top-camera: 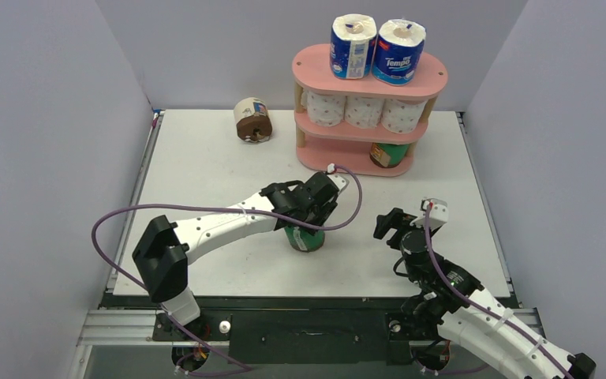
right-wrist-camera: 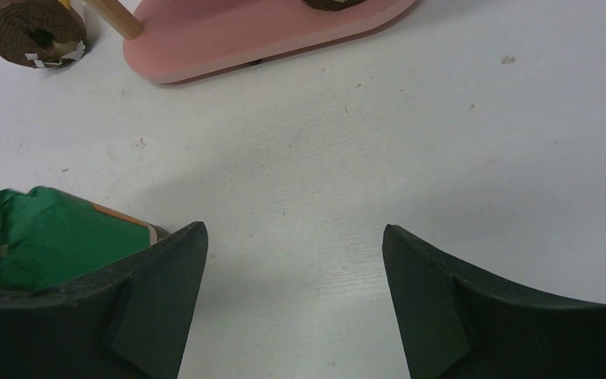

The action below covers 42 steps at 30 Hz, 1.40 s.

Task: Place and organize the paper towels onto the shelf
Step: Adjust the paper towel at the center of the board, then pick up the paper towel from the center of the board.

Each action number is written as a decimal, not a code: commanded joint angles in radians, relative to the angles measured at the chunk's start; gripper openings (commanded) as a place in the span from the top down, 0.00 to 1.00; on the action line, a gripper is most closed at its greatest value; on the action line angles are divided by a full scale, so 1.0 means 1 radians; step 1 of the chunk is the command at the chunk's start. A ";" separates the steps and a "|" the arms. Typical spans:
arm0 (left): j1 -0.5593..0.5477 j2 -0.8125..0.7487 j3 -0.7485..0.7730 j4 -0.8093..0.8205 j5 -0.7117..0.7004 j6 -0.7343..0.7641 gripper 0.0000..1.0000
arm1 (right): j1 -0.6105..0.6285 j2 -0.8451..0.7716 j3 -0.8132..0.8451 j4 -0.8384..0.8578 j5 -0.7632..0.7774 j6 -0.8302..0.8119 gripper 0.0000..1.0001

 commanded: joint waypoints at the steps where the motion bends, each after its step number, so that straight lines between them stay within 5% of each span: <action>1: -0.021 0.008 0.068 0.023 0.000 0.015 0.61 | 0.001 0.027 0.038 -0.001 0.025 0.009 0.23; 16: -0.043 -0.033 0.119 0.008 0.002 0.005 0.27 | 0.002 0.025 0.050 -0.010 0.018 -0.014 0.20; 25: 0.000 -0.258 0.076 0.042 -0.048 -0.072 0.00 | -0.033 0.105 0.112 -0.004 -0.109 0.009 0.16; 36: 0.432 -0.819 -0.574 0.448 0.138 -0.429 0.03 | -0.036 0.411 0.321 0.022 -0.444 -0.029 0.14; 42: 0.460 -0.980 -0.759 0.490 0.117 -0.493 0.03 | -0.019 0.554 0.415 0.031 -0.489 -0.047 0.14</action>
